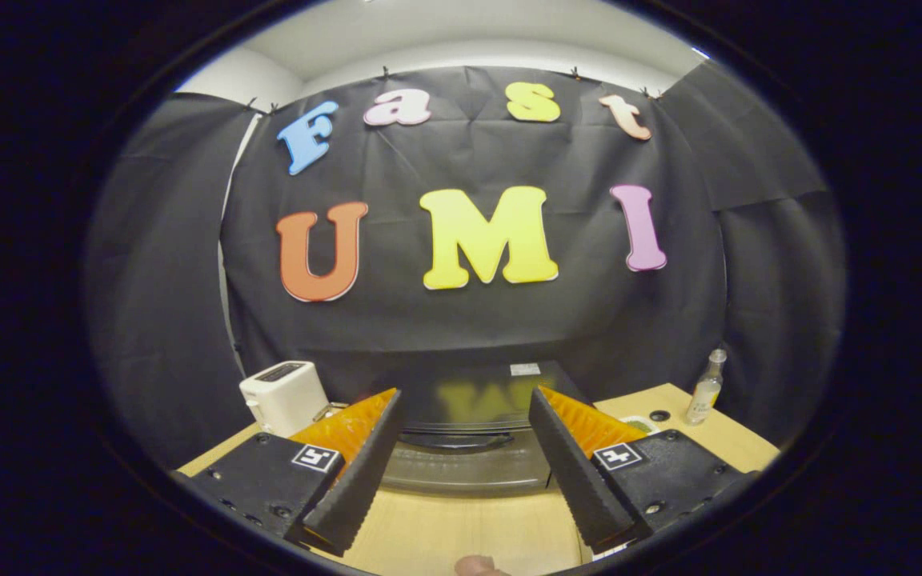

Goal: Open the toaster oven, put the food inside, and close the toaster oven door.

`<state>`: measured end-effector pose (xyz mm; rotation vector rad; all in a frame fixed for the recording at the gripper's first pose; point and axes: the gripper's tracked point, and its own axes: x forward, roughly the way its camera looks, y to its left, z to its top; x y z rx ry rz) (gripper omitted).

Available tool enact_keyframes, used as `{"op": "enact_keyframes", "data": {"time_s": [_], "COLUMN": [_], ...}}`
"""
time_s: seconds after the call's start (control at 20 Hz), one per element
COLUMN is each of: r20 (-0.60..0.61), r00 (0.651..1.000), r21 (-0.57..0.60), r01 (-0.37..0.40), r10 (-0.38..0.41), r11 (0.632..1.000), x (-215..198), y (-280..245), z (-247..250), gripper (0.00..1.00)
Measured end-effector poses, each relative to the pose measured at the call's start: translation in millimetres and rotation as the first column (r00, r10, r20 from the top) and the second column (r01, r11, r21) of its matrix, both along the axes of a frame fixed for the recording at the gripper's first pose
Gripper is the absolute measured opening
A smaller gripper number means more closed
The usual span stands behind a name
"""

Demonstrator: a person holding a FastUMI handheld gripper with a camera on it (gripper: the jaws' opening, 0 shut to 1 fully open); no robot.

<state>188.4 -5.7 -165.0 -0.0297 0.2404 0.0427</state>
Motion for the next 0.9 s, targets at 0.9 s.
{"op": "enact_keyframes", "data": {"time_s": [0.9], "r20": [-0.195], "r00": [0.98], "r21": [-0.095], "r01": [0.03], "r10": [-0.048], "r11": [0.995], "x": [49], "y": [12], "z": [-81], "gripper": [1.0]}}
